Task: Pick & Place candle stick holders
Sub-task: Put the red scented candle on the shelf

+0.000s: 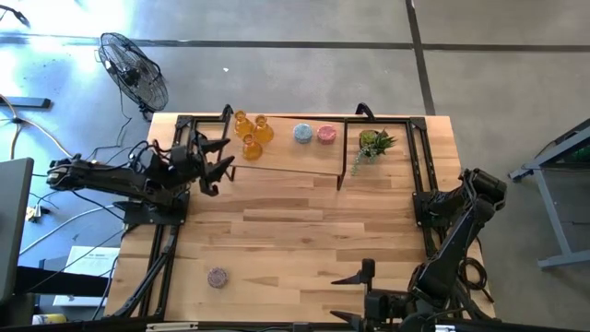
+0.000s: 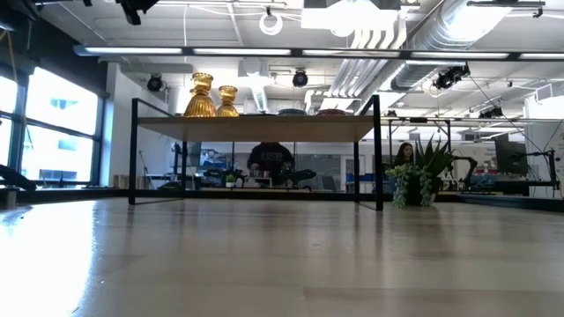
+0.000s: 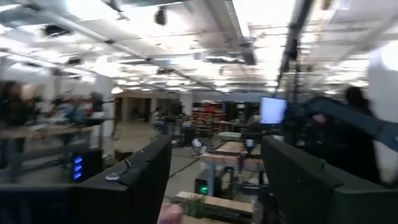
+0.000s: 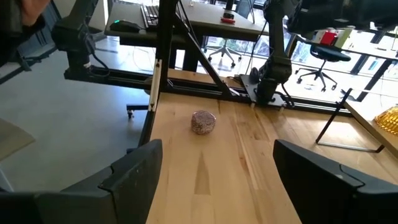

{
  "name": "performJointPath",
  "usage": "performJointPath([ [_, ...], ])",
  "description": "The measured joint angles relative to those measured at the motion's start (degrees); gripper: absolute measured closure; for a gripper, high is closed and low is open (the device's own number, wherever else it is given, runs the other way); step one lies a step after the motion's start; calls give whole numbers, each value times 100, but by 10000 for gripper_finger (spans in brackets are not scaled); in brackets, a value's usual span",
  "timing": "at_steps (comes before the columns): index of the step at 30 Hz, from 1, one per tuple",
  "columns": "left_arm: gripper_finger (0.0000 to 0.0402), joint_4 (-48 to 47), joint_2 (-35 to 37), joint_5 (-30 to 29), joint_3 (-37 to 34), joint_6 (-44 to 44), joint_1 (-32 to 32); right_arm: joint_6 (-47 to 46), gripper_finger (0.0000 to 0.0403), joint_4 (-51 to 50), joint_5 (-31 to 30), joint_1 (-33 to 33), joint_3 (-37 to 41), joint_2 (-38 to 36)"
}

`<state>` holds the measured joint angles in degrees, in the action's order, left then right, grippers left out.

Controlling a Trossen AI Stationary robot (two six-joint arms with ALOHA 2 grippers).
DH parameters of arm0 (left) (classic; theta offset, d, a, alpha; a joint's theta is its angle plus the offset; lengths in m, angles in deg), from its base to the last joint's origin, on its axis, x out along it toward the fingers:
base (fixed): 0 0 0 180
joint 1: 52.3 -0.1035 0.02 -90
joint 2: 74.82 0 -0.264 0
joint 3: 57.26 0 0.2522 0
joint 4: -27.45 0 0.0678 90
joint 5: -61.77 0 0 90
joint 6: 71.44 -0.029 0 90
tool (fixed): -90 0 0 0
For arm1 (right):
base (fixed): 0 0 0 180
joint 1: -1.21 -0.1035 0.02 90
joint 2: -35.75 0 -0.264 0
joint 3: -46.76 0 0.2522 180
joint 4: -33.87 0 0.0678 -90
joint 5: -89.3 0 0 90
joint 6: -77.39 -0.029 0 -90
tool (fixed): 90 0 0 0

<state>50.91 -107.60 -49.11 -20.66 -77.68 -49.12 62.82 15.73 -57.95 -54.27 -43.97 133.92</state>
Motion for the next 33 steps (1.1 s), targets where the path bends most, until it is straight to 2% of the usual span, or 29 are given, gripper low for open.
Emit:
performJointPath([
  [4,138,-125,-4,208,3,-416,145,-14,100,-9,0,0,0,0],
  [9,108,-167,-2,260,3,-394,218,-90,100,-9,2,0,0,0],
  [16,21,-166,-2,509,3,-226,214,-93,100,-12,2,0,0,0],
  [18,7,-180,-2,551,3,-210,214,-92,100,-14,2,0,0,0],
  [23,22,-312,-3,677,3,401,211,-110,100,-56,9,0,0,2],
  [28,25,-721,7,1765,3,1416,332,-211,100,-99,67,0,0,2],
  [30,25,-1168,4,1656,3,1495,578,-214,100,-99,68,0,0,2],
  [33,25,-1884,-61,1025,1,1297,1110,-215,100,-99,68,-4,0,3],
])
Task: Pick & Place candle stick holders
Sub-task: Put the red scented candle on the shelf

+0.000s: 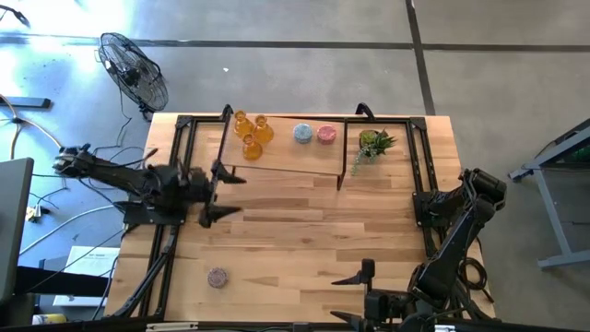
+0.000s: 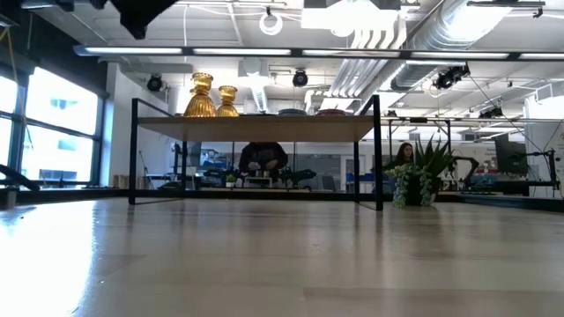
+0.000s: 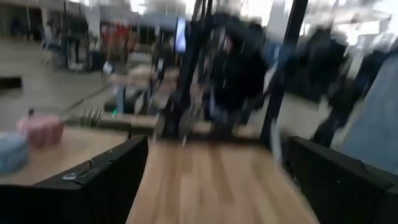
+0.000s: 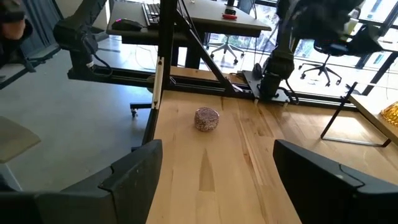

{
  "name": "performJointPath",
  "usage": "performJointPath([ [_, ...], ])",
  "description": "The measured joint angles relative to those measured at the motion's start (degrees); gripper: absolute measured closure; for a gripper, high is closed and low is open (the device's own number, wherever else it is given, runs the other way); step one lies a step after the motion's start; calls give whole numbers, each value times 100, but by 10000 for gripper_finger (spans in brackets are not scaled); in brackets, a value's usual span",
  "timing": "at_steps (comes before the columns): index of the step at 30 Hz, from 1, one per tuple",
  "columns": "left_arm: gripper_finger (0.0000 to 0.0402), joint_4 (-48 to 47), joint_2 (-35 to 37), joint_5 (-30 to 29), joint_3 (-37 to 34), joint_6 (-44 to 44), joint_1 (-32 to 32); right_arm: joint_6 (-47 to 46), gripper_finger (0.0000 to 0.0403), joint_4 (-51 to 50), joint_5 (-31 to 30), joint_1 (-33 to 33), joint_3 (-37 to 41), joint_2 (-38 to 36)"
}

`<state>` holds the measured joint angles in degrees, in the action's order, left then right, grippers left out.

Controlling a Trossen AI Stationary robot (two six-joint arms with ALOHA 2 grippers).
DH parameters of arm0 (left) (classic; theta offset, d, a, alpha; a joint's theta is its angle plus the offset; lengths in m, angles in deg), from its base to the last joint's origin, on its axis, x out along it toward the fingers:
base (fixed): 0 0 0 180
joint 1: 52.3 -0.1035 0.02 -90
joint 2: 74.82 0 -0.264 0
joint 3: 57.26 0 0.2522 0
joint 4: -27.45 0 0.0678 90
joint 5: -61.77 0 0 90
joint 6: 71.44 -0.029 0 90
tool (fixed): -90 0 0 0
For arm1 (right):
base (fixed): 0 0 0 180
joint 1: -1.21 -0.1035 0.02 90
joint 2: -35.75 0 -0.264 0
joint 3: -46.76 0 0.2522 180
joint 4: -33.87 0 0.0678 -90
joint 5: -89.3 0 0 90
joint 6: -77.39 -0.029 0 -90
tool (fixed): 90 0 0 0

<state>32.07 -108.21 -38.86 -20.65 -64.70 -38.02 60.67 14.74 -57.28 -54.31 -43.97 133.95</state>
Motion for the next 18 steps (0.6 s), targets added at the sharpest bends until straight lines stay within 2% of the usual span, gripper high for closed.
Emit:
performJointPath([
  [2,25,-267,-52,-351,0,-211,416,-45,100,-3,0,0,0,1],
  [8,25,-309,-132,-852,0,-538,1856,-128,100,-70,54,0,0,1],
  [11,25,-605,43,-1452,0,-679,2478,-128,100,-134,107,-2,0,1],
  [13,25,-998,250,-1787,0,-708,2832,-129,100,-174,107,-2,0,1],
  [15,25,-1611,568,-1830,0,-820,3123,-128,100,-208,109,-2,0,1],
  [18,25,-2487,1059,-1827,0,-424,3479,-128,100,-248,109,0,0,1],
])
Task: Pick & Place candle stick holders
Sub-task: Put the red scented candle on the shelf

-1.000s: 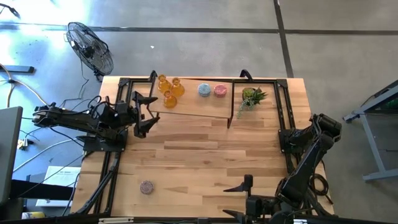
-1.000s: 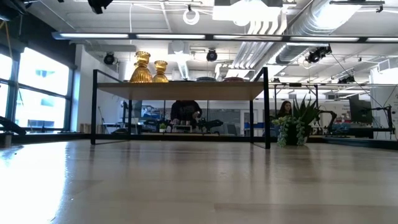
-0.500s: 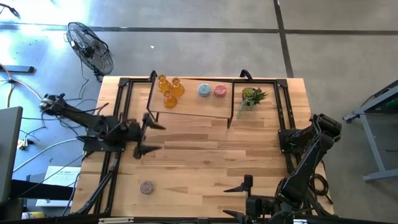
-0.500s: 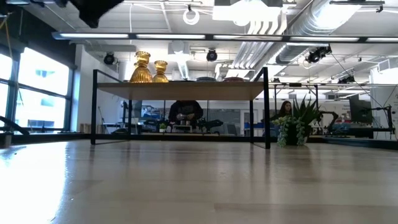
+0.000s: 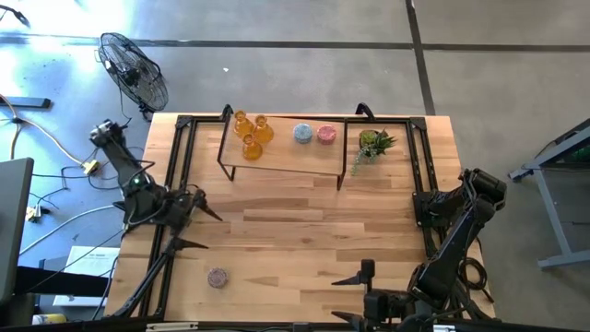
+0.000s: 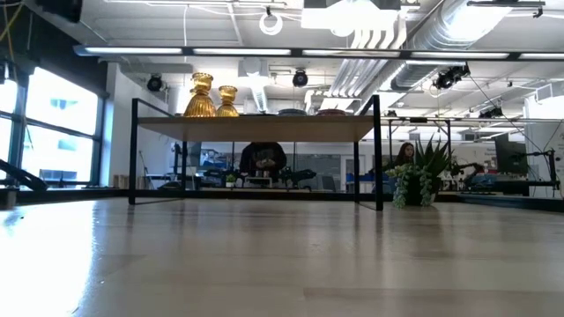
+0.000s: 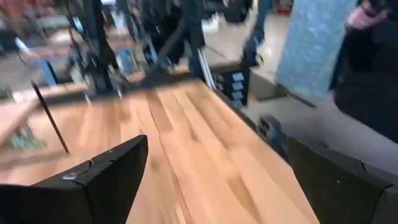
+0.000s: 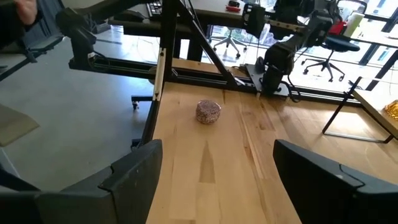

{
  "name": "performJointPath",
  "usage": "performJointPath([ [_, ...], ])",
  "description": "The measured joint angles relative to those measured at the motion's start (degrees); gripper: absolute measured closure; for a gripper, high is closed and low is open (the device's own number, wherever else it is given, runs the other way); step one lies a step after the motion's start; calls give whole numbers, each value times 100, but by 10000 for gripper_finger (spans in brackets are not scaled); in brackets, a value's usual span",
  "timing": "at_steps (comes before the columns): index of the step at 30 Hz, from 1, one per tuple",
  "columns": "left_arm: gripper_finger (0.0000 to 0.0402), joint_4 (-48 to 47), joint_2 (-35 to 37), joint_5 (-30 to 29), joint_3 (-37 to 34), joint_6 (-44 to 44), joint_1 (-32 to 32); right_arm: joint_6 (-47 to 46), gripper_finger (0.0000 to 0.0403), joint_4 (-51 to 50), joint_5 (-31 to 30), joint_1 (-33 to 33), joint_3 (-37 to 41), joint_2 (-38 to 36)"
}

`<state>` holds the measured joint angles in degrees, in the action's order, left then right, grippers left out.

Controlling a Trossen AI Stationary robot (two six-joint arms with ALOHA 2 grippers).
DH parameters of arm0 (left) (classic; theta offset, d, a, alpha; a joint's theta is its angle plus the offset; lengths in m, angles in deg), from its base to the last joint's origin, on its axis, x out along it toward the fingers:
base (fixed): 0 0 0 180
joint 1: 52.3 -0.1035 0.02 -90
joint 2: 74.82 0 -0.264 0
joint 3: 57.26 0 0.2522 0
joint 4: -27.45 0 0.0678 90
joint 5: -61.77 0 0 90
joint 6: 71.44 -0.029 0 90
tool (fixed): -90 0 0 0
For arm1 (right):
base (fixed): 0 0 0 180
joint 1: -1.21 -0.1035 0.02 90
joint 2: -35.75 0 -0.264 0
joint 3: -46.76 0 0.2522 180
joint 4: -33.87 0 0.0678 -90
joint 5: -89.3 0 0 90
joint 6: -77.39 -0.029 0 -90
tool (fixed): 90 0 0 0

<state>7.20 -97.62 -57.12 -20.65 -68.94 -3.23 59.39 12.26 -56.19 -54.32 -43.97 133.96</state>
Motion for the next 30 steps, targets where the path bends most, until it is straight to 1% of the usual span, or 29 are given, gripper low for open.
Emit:
performJointPath([
  [2,25,-523,305,-6,0,330,175,0,100,-21,38,-2,0,0],
  [4,25,-793,528,-23,-30,686,312,10,100,-38,44,-2,0,0],
  [8,25,-889,748,-23,-333,1141,532,17,100,-81,42,-2,0,0],
  [11,25,-869,775,-27,-671,1616,683,7,100,-92,41,-1,0,0],
  [15,25,-595,742,-44,-1163,2106,837,-3,100,-95,25,0,0,0],
  [22,25,468,742,132,-1921,2196,1277,-122,100,-95,27,3,0,0],
  [25,25,930,740,134,-2113,2264,1494,-37,100,-105,38,3,0,0],
  [30,25,1008,568,106,-2177,2270,1806,235,100,-108,39,28,0,0],
])
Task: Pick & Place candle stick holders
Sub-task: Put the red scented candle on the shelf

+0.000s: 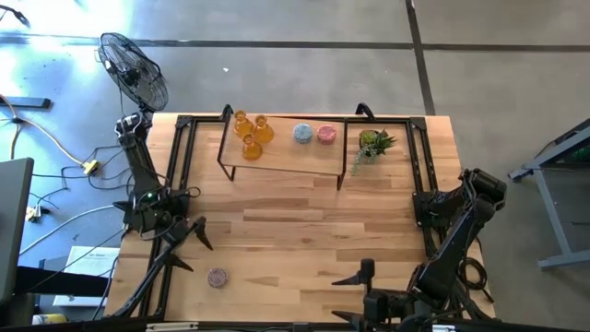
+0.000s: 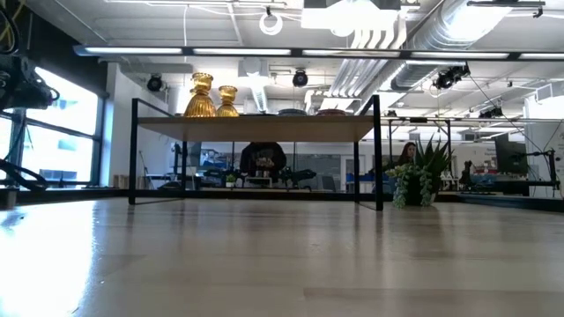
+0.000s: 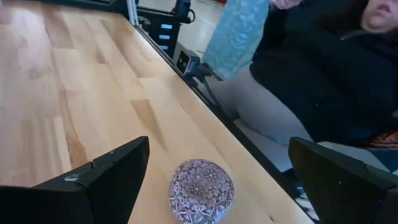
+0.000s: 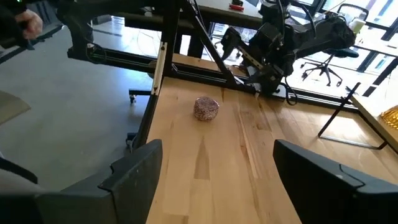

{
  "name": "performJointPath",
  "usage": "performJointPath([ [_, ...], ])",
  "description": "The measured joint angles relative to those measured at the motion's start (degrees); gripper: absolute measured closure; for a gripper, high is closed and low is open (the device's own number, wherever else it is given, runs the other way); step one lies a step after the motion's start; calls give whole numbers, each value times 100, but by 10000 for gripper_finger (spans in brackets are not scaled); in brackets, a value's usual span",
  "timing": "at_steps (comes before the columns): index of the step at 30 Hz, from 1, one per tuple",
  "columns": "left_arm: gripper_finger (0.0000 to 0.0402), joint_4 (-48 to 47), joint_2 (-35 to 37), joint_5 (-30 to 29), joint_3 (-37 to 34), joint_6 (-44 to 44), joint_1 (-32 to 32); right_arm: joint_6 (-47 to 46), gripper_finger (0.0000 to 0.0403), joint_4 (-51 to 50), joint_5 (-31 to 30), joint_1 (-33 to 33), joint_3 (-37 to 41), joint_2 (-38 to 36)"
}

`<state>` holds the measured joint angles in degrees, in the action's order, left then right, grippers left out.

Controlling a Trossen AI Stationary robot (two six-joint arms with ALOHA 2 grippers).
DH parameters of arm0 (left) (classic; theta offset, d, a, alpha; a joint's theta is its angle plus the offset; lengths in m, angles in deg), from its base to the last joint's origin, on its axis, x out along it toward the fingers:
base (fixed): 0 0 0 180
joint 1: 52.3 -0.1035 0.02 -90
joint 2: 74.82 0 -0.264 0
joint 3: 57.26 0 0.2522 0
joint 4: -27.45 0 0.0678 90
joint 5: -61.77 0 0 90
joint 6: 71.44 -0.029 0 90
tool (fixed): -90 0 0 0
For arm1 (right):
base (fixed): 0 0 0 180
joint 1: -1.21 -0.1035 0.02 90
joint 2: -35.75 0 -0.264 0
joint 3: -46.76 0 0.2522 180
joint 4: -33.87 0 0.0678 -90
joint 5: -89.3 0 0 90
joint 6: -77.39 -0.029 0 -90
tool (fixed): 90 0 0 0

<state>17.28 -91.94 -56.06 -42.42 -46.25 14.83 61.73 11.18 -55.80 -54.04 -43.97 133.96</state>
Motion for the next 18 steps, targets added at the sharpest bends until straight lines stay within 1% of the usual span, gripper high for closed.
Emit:
performJointPath([
  [5,25,9,-324,-601,-13,-26,217,67,100,-54,58,80,0,0],
  [10,25,15,-695,-892,-20,-104,268,19,100,-126,64,141,0,0],
  [15,25,153,-1115,-907,-24,118,267,-87,100,-120,108,167,0,0],
  [18,25,403,-1401,-749,-26,246,267,-198,100,-120,110,167,0,0],
])
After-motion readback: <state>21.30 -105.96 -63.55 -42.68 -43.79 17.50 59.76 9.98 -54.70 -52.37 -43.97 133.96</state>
